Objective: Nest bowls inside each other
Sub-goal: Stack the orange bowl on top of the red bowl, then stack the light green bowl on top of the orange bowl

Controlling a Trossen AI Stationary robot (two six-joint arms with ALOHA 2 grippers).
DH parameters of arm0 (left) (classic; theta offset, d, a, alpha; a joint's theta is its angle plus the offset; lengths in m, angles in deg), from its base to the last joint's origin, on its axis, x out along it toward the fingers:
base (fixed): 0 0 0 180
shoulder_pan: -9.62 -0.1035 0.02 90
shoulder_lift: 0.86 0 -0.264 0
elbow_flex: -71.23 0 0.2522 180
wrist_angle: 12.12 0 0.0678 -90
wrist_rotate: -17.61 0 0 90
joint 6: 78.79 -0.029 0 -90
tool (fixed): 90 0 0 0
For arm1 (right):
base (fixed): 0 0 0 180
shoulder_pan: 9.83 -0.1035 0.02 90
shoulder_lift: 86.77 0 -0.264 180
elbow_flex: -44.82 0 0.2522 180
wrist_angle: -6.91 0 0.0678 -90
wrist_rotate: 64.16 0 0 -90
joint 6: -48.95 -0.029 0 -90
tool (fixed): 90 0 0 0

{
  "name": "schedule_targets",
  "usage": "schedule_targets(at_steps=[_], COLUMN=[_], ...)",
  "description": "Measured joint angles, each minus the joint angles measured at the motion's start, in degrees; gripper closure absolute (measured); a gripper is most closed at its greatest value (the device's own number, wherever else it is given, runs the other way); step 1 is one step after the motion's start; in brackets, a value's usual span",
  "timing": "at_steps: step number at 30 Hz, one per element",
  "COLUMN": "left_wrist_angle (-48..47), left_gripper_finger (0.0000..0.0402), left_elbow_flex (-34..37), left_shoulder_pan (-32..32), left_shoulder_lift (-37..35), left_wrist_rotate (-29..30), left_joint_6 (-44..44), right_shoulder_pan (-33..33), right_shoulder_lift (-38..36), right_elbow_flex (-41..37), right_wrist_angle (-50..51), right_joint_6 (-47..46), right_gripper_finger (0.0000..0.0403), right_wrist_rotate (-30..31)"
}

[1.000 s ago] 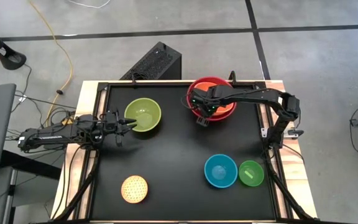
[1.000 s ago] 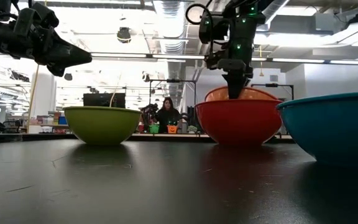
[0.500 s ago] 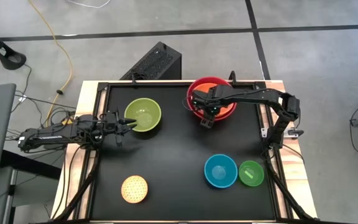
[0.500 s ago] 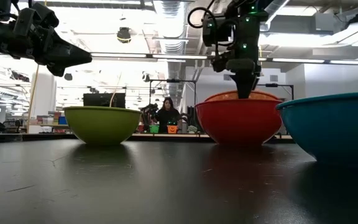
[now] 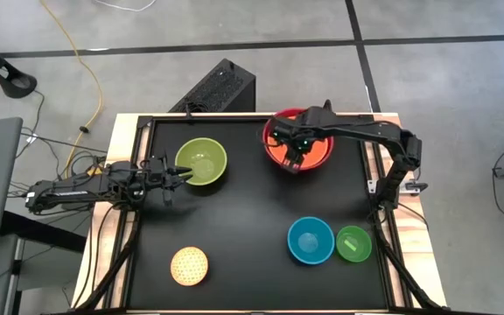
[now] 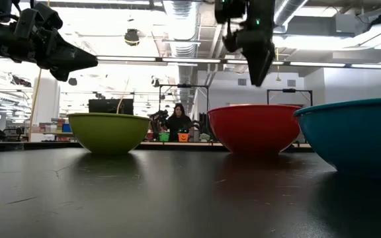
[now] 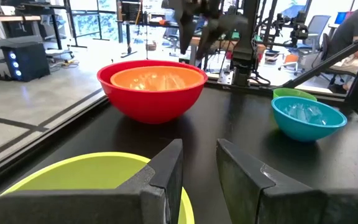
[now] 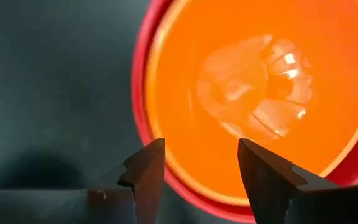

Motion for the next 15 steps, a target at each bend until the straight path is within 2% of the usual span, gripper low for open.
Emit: schedule_targets(at_steps=[5,11,15], left_wrist_angle=[0.0,0.0,0.0], left_gripper_finger=[0.0315,0.0315,0.0315], left_elbow_flex=[0.0,0.0,0.0], left_shoulder_pan=[0.0,0.0,0.0], left_shoulder_lift=[0.0,0.0,0.0], left_wrist_rotate=[0.0,0.0,0.0], left_joint_6=[0.0,0.0,0.0], right_shoulder_pan=[-2.1,-7.1,-11.1], right_shoulder_lift=[0.0,0.7,4.6], right_elbow_flex=[5.5,4.6,4.2], right_wrist_angle=[-3.2,-29.0,-42.8], right_joint_6=[-3.0,-1.3,6.9], right_gripper_finger=[0.0186,0.0186,0.0186], right_wrist_rotate=[-3.1,-4.4,-4.6])
